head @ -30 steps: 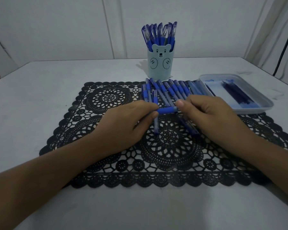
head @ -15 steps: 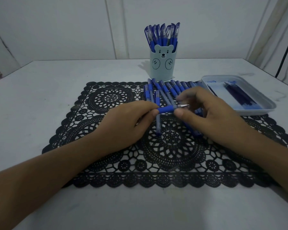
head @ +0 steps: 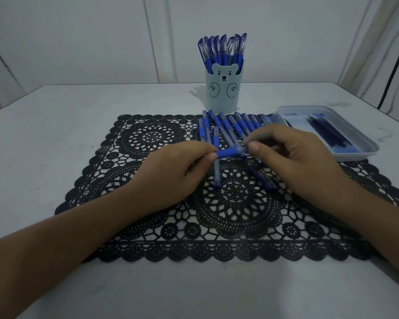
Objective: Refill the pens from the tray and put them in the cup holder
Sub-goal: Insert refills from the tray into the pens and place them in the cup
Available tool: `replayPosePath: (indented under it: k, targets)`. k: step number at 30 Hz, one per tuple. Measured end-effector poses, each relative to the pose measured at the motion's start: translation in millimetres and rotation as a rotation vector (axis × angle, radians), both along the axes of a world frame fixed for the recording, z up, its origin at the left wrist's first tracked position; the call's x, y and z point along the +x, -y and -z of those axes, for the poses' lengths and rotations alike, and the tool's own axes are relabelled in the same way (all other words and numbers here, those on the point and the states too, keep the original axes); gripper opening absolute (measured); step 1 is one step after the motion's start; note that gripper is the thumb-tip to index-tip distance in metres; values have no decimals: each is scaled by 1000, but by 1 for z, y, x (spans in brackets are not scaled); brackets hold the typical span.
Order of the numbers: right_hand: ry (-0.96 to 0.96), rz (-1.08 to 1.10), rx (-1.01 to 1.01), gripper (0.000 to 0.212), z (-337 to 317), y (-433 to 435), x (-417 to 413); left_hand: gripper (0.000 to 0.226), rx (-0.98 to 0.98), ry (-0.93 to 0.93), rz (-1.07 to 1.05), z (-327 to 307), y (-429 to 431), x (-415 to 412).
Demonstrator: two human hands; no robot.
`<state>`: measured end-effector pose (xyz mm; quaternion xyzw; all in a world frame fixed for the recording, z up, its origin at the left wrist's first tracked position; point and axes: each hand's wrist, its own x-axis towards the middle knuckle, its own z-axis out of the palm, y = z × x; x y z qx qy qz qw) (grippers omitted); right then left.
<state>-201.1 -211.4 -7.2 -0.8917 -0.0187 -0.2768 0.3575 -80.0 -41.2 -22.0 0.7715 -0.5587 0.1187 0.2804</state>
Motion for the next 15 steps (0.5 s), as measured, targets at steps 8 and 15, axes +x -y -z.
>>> replayPosePath:
  k: [8, 15]
  targets:
    - [70, 142, 54, 24, -1, 6, 2, 33, -102, -12, -120, 2, 0, 3]
    - [69, 143, 324, 17, -2, 10, 6, 36, -120, -27, -99, 3, 0, 3]
